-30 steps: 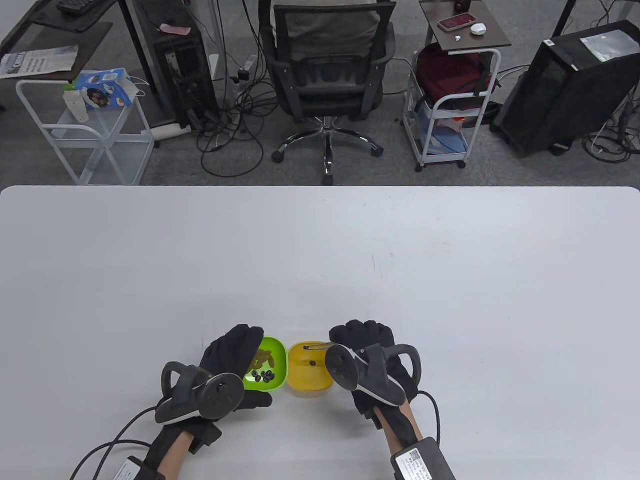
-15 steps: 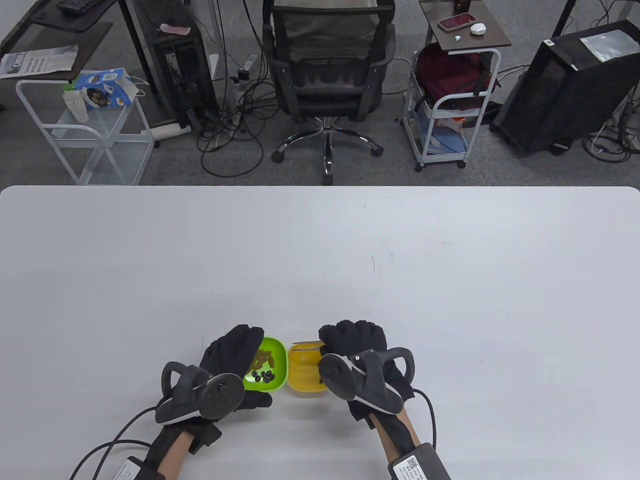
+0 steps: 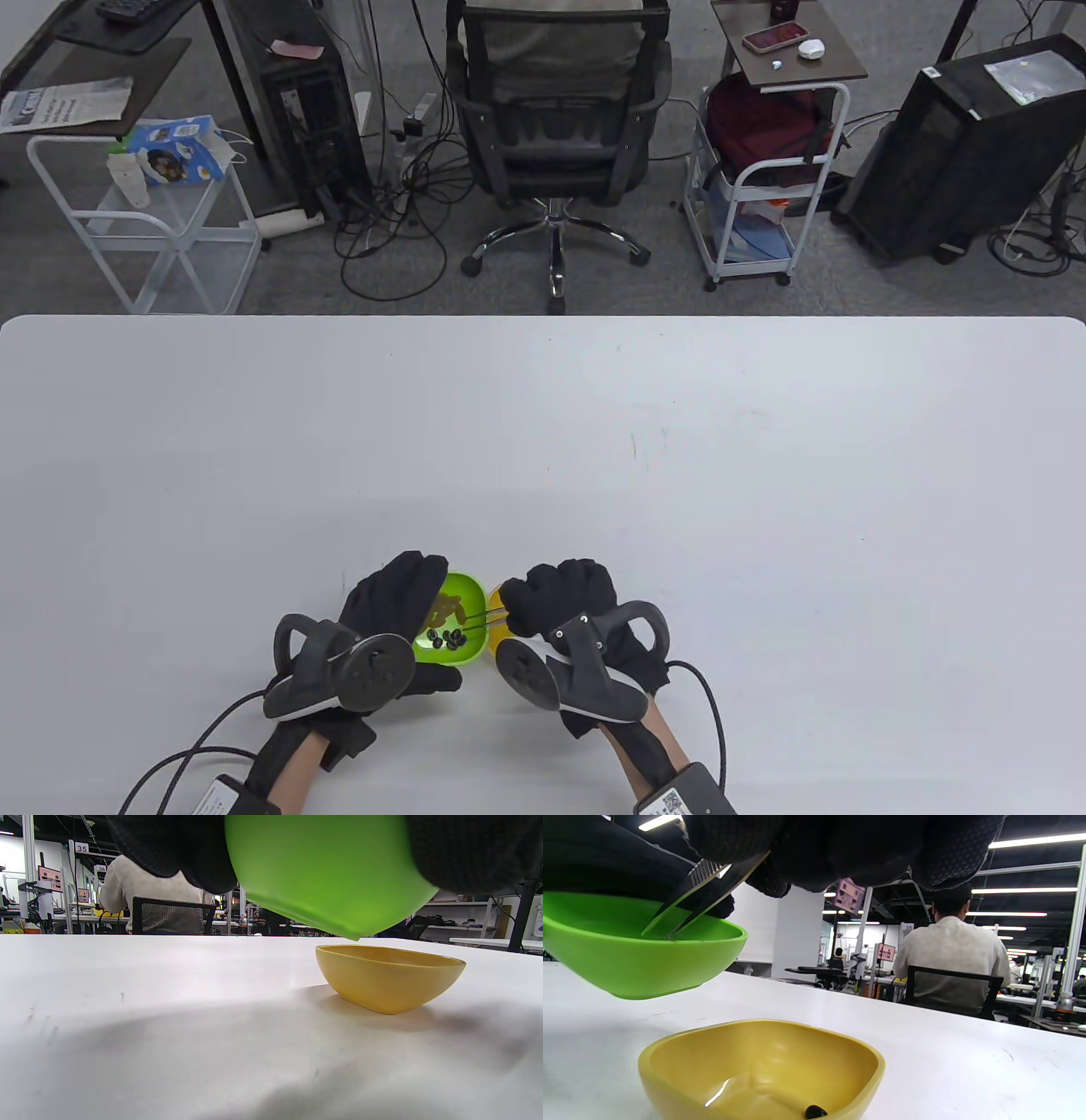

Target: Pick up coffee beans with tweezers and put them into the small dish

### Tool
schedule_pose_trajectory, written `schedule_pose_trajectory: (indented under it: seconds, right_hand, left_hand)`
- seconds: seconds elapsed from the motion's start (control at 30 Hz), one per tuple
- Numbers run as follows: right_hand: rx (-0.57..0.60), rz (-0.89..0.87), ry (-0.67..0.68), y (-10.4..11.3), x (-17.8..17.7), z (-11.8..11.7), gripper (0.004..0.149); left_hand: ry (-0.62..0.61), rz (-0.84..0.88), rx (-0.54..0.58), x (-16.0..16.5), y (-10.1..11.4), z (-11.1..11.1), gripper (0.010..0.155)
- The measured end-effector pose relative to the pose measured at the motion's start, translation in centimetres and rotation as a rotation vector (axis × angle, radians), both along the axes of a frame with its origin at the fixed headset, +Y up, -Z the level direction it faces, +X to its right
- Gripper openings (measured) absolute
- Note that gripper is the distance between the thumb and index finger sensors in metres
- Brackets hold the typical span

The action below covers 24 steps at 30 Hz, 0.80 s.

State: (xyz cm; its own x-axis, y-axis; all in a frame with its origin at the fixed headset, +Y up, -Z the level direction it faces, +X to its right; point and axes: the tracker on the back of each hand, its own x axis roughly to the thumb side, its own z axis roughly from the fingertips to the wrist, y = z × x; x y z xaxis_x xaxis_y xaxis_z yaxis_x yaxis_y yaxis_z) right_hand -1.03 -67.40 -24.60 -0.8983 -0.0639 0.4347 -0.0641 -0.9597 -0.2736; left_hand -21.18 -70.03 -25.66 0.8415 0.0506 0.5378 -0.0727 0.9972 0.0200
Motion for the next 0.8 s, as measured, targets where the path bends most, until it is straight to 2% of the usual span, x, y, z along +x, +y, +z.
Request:
schedule_pose_trajectory:
  seconds: [0.8]
  right_hand:
    - [0.038,0.168,0.022,-0.8,-2.3,0.3,0.041]
  left_hand:
    - [-0.005,-0.014,0.002,0.2,0.0,0.0,0.113]
